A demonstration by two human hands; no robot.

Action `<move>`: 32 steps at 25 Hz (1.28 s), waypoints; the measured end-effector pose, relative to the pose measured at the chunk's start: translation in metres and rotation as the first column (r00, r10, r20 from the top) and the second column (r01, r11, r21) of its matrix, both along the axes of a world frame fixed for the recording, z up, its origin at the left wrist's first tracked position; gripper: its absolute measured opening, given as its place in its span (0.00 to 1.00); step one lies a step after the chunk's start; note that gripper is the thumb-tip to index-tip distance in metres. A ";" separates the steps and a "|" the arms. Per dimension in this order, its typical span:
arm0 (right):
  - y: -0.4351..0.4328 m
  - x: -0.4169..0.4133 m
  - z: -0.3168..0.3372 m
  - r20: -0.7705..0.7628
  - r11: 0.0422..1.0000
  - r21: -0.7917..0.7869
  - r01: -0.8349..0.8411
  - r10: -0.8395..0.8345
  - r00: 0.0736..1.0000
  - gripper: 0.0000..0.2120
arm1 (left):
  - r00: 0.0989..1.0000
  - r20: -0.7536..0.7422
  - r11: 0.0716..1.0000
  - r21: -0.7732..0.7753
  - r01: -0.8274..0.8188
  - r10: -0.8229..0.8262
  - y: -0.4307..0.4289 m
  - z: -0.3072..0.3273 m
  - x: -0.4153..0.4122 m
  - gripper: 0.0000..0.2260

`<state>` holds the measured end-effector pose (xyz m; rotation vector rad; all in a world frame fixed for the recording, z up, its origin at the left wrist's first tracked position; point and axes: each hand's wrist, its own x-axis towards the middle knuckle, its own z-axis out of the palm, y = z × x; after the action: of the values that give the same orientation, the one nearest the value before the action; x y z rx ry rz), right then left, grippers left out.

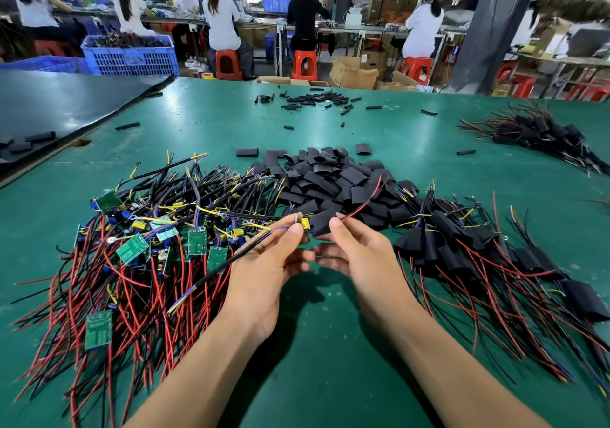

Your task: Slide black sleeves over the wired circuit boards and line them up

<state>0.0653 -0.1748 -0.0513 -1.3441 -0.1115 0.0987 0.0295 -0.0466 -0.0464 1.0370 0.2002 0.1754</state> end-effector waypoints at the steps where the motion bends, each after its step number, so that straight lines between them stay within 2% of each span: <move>1: -0.001 0.001 0.000 -0.002 0.999 0.020 0.048 -0.048 0.999 0.05 | 1.000 0.002 1.000 0.010 0.003 -0.003 0.000 0.000 0.000 0.08; 3: -0.004 0.001 -0.001 0.019 0.992 0.033 0.123 -0.123 0.992 0.04 | 1.000 0.003 1.000 0.022 0.005 -0.005 0.000 -0.001 0.000 0.08; 6: -0.005 0.000 -0.001 0.057 0.989 0.000 0.151 -0.151 0.987 0.03 | 1.000 -0.020 1.000 0.015 0.003 -0.003 0.000 -0.001 0.000 0.07; 14: -0.012 0.004 0.004 0.043 0.985 -0.126 0.114 -0.110 0.993 0.14 | 0.998 -0.058 1.000 -0.004 0.010 -0.010 0.002 0.002 0.000 0.04; 20: -0.014 0.003 0.008 -0.094 0.999 -0.019 0.035 -0.037 0.995 0.14 | 0.998 -0.061 0.999 0.051 0.010 -0.007 0.004 0.001 0.000 0.05; 24: -0.011 0.002 0.004 0.032 0.985 -0.131 0.115 -0.111 0.993 0.14 | 0.995 -0.061 0.997 -0.011 0.073 -0.073 0.004 0.003 0.000 0.05; 27: -0.013 0.002 0.002 0.095 0.960 -0.233 0.153 -0.134 0.986 0.13 | 0.997 -0.062 0.999 0.002 0.047 -0.047 0.002 0.001 0.000 0.03; 29: -0.014 0.002 0.002 0.047 0.967 -0.236 0.098 -0.090 0.995 0.13 | 0.998 -0.062 0.999 0.023 0.034 -0.033 0.002 0.000 -0.001 0.04; 32: -0.014 0.001 0.004 -0.063 0.989 -0.145 -0.020 0.011 0.998 0.12 | 0.995 -0.069 0.996 0.046 0.074 -0.070 0.005 0.001 0.000 0.05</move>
<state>0.0661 -0.1885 -0.0471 -1.4845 -0.0630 0.1644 0.0293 -0.0412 -0.0456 1.0972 0.2198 0.0807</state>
